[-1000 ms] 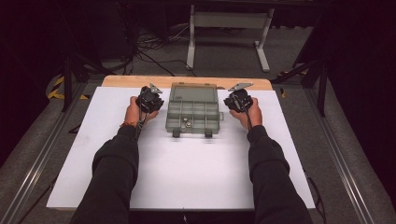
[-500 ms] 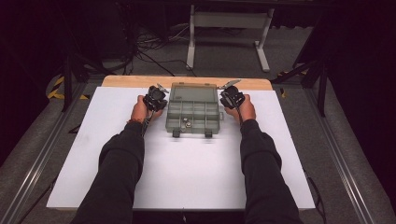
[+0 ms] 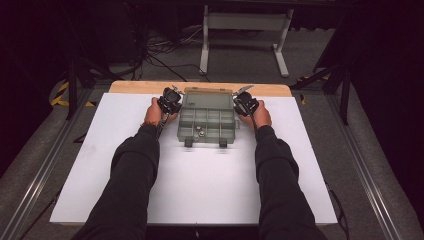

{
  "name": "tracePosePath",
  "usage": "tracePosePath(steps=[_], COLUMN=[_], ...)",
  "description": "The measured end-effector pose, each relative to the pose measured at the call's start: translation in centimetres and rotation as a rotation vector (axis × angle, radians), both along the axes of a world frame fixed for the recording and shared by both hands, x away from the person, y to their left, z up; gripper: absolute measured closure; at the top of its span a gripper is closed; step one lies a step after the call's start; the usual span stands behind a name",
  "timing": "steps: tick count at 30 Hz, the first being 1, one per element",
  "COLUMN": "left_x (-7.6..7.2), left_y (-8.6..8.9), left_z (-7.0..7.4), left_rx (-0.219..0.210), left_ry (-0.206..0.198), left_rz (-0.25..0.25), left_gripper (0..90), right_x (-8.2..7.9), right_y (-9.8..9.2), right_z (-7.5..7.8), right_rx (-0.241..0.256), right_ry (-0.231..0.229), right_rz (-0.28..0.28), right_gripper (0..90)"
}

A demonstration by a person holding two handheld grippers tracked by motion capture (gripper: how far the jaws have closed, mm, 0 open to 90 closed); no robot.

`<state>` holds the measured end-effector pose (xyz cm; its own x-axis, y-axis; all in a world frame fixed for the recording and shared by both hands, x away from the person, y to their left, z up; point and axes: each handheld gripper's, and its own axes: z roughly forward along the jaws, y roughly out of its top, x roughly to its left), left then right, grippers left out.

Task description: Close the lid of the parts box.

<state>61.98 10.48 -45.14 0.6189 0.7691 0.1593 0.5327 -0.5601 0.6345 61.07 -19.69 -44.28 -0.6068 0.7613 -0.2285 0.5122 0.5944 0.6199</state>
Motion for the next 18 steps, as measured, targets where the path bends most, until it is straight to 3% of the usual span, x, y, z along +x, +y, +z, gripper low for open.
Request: tracePosePath(steps=[6,12,18], left_x=[0.31,0.32,0.39], left_y=[-0.13,-0.28,-0.53], left_z=[0.12,0.10,0.10], left_rx=[0.017,0.026,0.040], left_ry=[0.006,0.001,-0.006], left_rz=[-0.016,-0.019,-0.014], left_gripper=[89.7,89.7,89.7], right_x=[0.32,0.59,0.72], right_y=[-0.17,0.20,0.15], right_z=[0.03,0.12,0.00], right_rx=[0.014,-0.020,0.002], right_ry=[0.011,0.009,0.003], right_rz=[0.006,0.006,-0.006], right_gripper=[90.0,90.0,90.0])
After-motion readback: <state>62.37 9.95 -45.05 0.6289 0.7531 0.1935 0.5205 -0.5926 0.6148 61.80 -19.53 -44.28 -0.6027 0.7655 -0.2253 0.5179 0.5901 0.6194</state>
